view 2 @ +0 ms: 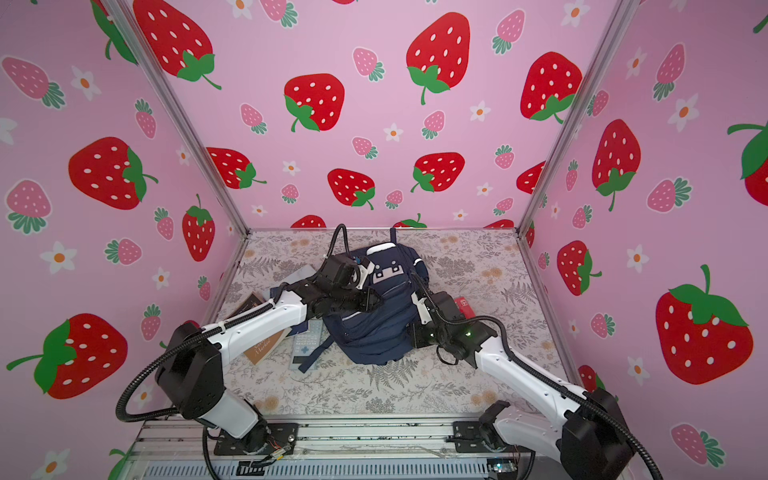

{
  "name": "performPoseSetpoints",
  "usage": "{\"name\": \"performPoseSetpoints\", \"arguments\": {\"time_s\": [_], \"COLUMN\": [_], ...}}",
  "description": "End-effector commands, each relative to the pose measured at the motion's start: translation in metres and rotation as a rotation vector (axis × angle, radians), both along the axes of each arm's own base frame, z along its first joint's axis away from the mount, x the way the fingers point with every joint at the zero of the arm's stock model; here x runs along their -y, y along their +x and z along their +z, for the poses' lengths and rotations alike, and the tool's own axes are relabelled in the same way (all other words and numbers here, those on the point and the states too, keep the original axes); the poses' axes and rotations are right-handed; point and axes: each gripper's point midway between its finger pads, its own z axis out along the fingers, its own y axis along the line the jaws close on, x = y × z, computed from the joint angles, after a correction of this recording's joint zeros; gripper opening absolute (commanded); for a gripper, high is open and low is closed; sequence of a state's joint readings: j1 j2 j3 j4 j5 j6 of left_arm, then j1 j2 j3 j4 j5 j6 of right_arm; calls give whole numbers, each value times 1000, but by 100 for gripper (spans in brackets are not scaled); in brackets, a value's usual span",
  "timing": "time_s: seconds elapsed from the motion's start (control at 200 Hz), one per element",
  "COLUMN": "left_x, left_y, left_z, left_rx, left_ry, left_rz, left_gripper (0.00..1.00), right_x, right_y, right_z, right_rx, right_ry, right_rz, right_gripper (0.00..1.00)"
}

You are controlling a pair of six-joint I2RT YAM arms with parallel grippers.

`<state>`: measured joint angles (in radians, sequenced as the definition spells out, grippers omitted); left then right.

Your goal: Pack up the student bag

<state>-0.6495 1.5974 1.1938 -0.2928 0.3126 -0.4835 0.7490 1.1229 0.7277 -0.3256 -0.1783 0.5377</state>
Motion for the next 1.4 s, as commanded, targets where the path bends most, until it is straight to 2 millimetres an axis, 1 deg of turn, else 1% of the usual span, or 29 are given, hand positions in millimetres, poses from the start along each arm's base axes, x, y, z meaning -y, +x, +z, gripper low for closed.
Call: {"name": "performPoseSetpoints", "arguments": {"time_s": [0.0, 0.06, 0.09, 0.175, 0.265, 0.35, 0.4, 0.5, 0.545, 0.585, 0.645, 0.685, 0.745, 0.785, 0.805, 0.82, 0.885, 0.99, 1.081, 1.141, 1.206, 1.256, 1.331, 1.396], "left_x": [-22, -37, -46, -58, -57, -52, -50, -51, -51, -53, -50, -47, -41, -37, -35, -33, -26, -12, -3, 3, 7, 10, 12, 12], "left_y": [-13, -25, -27, -38, -50, -57, -56, -43, -35, -26, -17, -13, -7, -3, -1, 0, 5, 9, 12, 14, 16, 16, 17, 18], "left_z": [8, 2, 0, -5, -15, -29, -37, -46, -46, -43, -38, -34, -26, -20, -17, -15, -3, 27, 51, 61, 65, 64, 58, 53], "left_rx": [47, 55, 73, 88, 78, 54, 47, 64, 78, 102, 131, 148, 165, 175, 182, 187, 204, 220, 210, 201, 185, 174, 165, 153], "left_ry": [130, 216, 265, 354, 425, 494, 549, 647, 678, 707, 708, 691, 664, 642, 632, 625, 584, 441, 296, 229, 184, 169, 165, 158], "left_rz": [-1, -12, -4, -32, -99, -158, -174, -165, -150, -123, -102, -91, -77, -69, -69, -69, -57, -39, -21, -19, -24, -31, -38, -28], "left_gripper": [54, 56, 57, 61, 65, 73, 77, 77, 75, 70, 62, 50, 26, 12, 7, 0, 0, 0, 0, 0, 0, 0, 0, 0], "right_x": [-6, -6, -6, -6, -8, -8, -7, -7, -7, -7, -6, -6, -5, -5, -5, -5, -5, -8, -16, -24, -35, -43, -53, -60], "right_y": [11, 13, 13, 15, 16, 15, 15, 13, 12, 12, 11, 11, 10, 9, 9, 9, 9, 7, 3, -1, -7, -12, -18, -23], "right_z": [23, 24, 23, 21, 21, 22, 23, 24, 23, 23, 23, 23, 23, 23, 23, 24, 23, 25, 27, 30, 34, 40, 51, 56], "right_rx": [49, 48, 42, 34, 30, 33, 33, 33, 31, 30, 28, 29, 29, 26, 26, 27, 29, 28, 40, 54, 74, 93, 124, 133], "right_ry": [27, 29, 28, 32, 40, 46, 49, 55, 56, 56, 55, 56, 54, 55, 54, 56, 53, 64, 70, 69, 71, 82, 102, 109], "right_rz": [-29, -34, -36, -39, -37, -36, -37, -33, -32, -32, -31, -33, -33, -30, -31, -30, -29, -23, -8, 8, 38, 61, 93, 112], "right_gripper": [0, 0, 0, 0, 0, 0, 0, 0, 0, 0, 0, 0, 0, 0, 0, 0, 0, 0, 0, 0, 0, 0, 0, 0]}}
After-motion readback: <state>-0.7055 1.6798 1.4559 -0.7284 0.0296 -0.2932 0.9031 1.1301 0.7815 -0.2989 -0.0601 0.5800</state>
